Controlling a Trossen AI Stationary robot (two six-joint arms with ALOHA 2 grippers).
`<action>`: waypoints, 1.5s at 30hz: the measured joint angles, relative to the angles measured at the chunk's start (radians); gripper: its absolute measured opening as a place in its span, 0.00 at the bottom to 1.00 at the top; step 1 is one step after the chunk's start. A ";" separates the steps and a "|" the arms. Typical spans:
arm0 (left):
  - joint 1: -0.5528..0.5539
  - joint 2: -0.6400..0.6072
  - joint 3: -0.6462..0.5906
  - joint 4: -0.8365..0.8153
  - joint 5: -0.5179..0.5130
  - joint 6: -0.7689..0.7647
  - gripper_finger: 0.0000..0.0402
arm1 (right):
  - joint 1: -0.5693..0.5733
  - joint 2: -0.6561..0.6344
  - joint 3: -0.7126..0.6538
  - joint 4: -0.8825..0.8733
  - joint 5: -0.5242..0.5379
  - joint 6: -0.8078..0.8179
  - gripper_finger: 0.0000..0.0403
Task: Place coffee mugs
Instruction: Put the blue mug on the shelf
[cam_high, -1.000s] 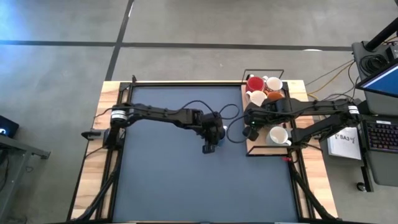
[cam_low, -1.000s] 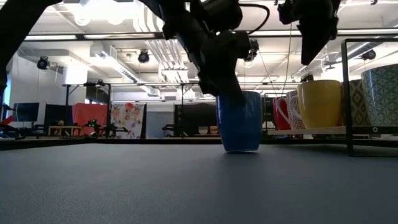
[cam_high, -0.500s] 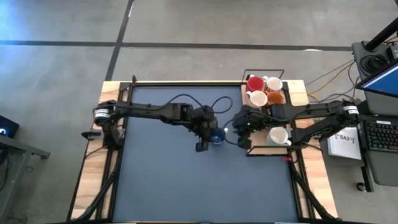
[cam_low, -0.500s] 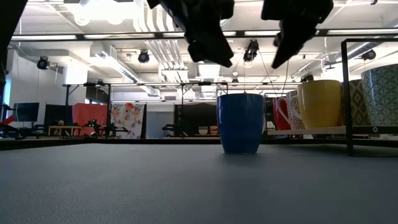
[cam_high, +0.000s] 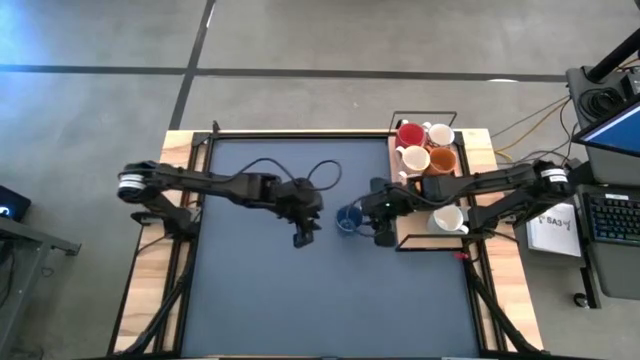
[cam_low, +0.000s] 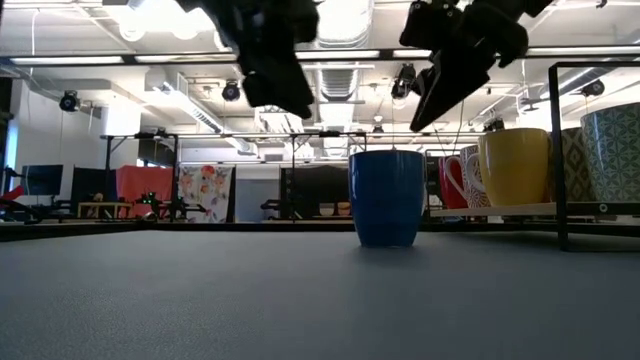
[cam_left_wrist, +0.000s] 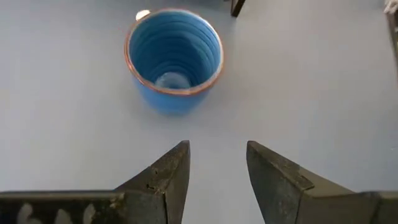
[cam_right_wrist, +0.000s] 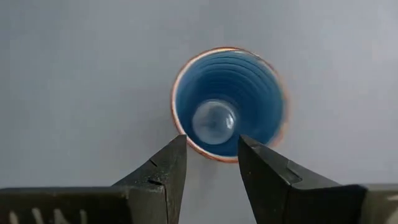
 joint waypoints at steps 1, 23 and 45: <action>-0.005 -0.025 -0.035 0.025 -0.002 -0.016 0.35 | 0.000 0.013 0.001 0.007 -0.016 -0.016 0.33; -0.018 -0.314 -0.330 0.157 -0.058 -0.117 0.35 | 0.037 0.394 0.229 -0.065 -0.080 0.129 0.30; -0.018 -0.312 -0.331 0.188 -0.088 -0.139 0.35 | 0.042 0.356 0.300 -0.569 -0.073 -0.477 0.04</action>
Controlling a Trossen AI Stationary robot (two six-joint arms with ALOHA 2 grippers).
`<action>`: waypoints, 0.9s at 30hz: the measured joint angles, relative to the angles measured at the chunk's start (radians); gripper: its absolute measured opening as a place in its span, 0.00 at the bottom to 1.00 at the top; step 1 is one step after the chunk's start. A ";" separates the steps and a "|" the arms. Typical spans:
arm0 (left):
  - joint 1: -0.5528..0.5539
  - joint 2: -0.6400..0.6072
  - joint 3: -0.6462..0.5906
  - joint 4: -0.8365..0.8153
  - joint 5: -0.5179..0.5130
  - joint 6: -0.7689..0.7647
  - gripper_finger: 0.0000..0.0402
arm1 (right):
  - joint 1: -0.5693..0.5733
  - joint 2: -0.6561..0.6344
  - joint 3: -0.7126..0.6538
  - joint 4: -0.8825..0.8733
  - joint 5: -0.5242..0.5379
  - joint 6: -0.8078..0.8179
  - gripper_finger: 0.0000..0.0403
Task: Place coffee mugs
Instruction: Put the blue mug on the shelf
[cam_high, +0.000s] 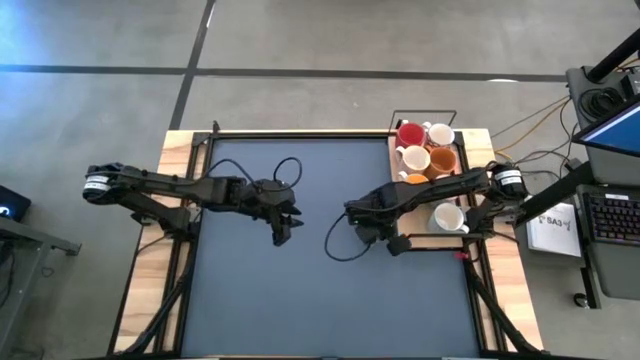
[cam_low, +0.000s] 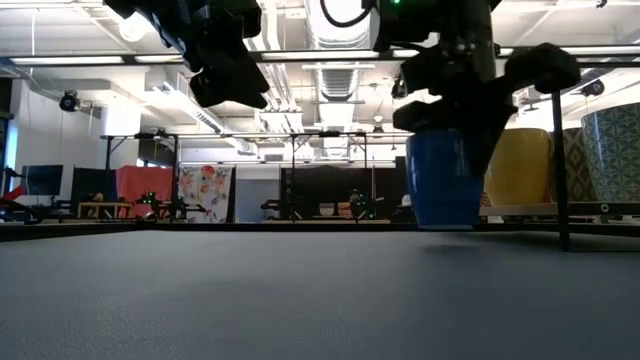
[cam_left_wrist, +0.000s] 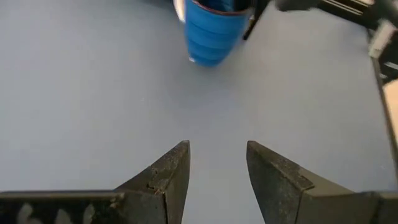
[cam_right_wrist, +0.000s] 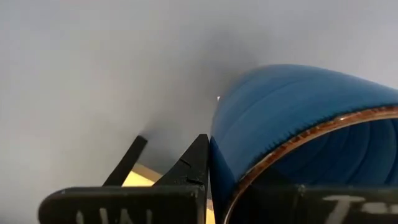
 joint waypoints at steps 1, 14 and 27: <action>0.000 0.000 0.000 0.000 -0.013 -0.004 0.35 | 0.000 0.000 -0.001 -0.005 -0.001 -0.011 0.03; 0.002 0.000 0.000 0.003 -0.020 -0.013 0.35 | 0.002 0.019 -0.008 -0.031 0.003 0.027 0.24; 0.000 0.000 0.000 0.000 -0.020 -0.013 0.35 | 0.004 0.016 0.129 -0.085 -0.008 0.483 0.27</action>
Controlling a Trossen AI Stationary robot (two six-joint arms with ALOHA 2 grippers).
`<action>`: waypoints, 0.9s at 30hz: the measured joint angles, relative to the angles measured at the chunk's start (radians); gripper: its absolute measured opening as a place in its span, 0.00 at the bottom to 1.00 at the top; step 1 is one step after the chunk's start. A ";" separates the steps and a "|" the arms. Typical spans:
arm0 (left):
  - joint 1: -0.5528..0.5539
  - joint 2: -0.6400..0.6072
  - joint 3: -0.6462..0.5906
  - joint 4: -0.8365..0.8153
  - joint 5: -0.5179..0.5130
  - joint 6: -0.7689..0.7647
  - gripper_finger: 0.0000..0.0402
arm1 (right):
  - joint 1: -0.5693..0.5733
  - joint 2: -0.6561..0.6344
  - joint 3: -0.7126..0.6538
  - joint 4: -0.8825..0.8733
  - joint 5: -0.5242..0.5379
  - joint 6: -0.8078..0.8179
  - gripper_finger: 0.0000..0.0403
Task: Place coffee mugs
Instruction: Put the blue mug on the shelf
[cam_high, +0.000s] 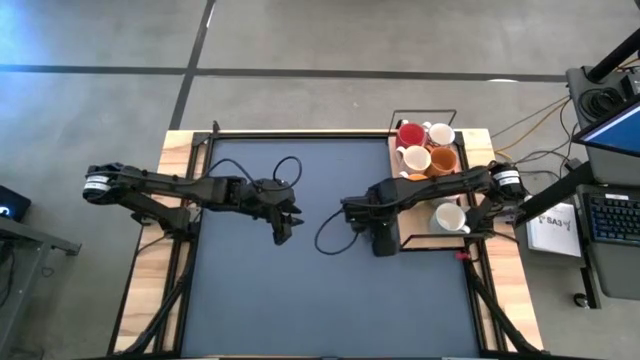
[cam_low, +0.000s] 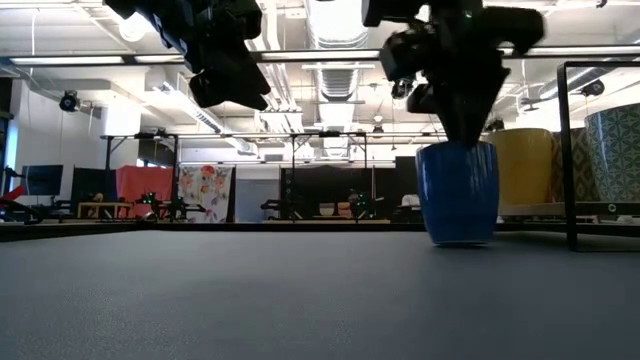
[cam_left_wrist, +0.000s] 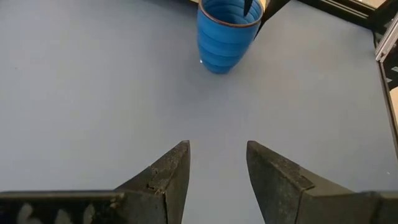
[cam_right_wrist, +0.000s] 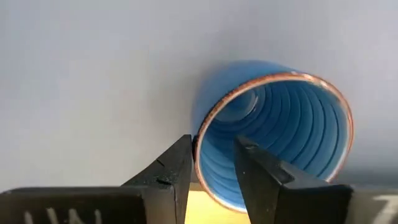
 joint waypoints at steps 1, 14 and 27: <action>0.000 0.000 0.000 0.000 0.000 0.000 0.35 | 0.000 0.000 0.003 0.001 0.000 0.074 0.26; 0.000 0.000 0.001 -0.033 0.003 0.005 0.35 | 0.000 0.000 -0.030 0.121 0.001 0.707 0.29; -0.002 0.000 0.001 -0.037 0.032 0.040 0.35 | -0.012 -0.004 -0.027 0.243 0.059 0.924 0.31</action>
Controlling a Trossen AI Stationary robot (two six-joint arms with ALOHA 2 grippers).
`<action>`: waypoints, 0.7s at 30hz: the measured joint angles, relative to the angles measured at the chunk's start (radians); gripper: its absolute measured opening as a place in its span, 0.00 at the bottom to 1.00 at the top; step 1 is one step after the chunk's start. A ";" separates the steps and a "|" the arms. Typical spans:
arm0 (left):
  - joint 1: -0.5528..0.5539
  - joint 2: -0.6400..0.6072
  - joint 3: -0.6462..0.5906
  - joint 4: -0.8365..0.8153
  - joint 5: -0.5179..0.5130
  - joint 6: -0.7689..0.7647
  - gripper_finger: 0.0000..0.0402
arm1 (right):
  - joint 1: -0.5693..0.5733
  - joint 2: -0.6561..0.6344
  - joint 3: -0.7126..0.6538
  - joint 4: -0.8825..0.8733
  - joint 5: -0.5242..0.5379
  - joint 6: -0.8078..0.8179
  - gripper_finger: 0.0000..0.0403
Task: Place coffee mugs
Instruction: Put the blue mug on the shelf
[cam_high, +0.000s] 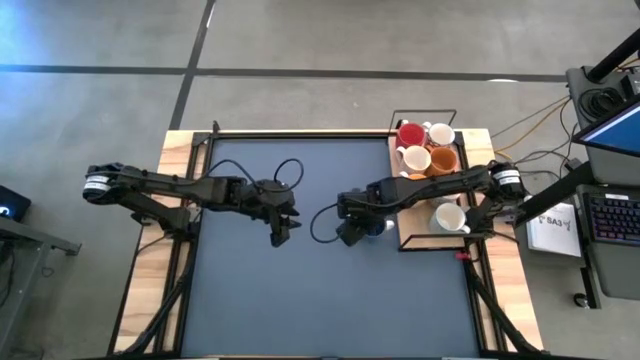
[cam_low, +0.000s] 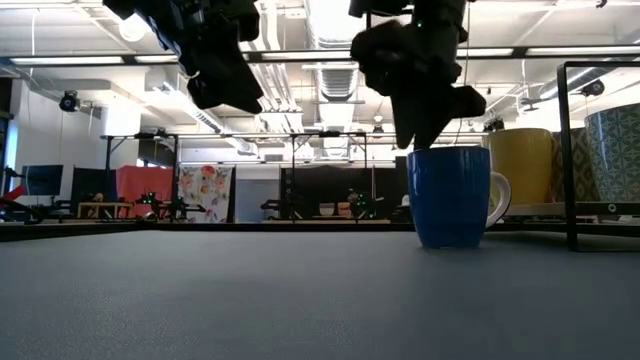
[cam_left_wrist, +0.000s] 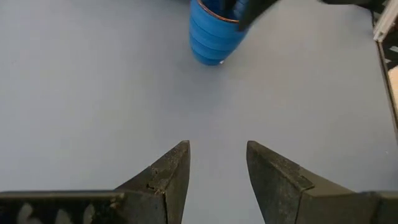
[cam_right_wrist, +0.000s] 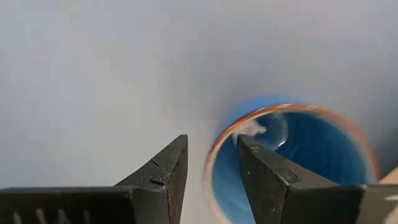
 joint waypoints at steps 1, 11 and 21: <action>-0.001 0.000 0.000 0.000 0.004 0.004 0.35 | -0.002 0.000 -0.002 -0.002 0.024 0.014 0.32; -0.027 0.000 -0.001 -0.001 0.005 0.022 0.35 | -0.011 0.001 -0.032 0.011 0.079 0.038 0.30; -0.035 0.000 -0.002 -0.001 0.005 0.022 0.35 | -0.010 0.000 -0.081 0.061 0.065 -0.056 0.05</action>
